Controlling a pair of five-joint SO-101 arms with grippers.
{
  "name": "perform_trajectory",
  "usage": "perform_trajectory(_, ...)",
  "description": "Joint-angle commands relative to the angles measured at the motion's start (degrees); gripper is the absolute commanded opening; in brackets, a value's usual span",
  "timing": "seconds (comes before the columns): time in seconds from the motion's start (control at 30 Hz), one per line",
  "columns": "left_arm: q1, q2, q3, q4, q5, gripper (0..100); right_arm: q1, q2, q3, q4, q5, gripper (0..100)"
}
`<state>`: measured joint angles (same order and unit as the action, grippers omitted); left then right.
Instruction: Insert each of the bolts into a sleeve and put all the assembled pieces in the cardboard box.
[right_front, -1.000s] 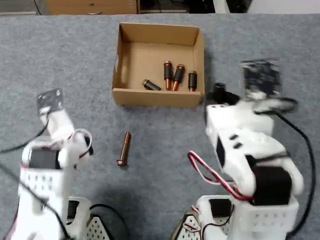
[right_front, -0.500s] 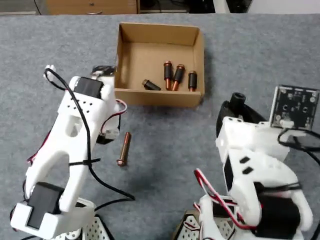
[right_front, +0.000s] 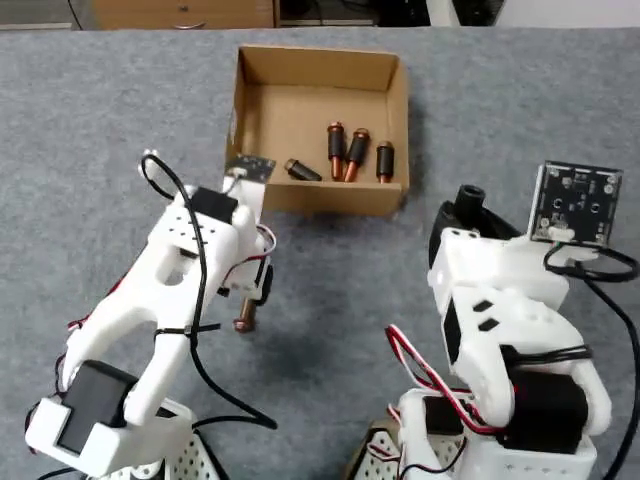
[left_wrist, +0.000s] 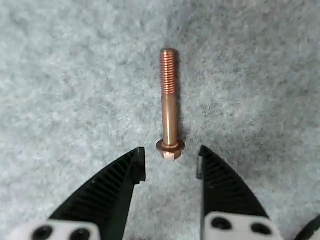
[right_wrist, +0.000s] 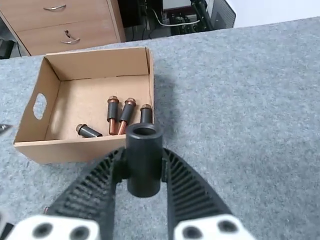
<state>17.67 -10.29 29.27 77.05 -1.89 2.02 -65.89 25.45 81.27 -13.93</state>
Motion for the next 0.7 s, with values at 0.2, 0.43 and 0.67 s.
perform_trajectory(0.2,0.7,-0.1,6.9,-10.3,-0.1,20,0.7,-0.5,1.5,-1.9,2.5,0.2)
perform_trajectory(0.43,2.1,-0.2,14.9,-21.7,-0.1,20,0.7,-0.5,1.7,-2.0,3.3,0.2)
perform_trajectory(0.67,3.7,-0.1,20.8,-29.4,-0.4,20,0.7,-0.5,1.5,-2.0,3.3,0.2)
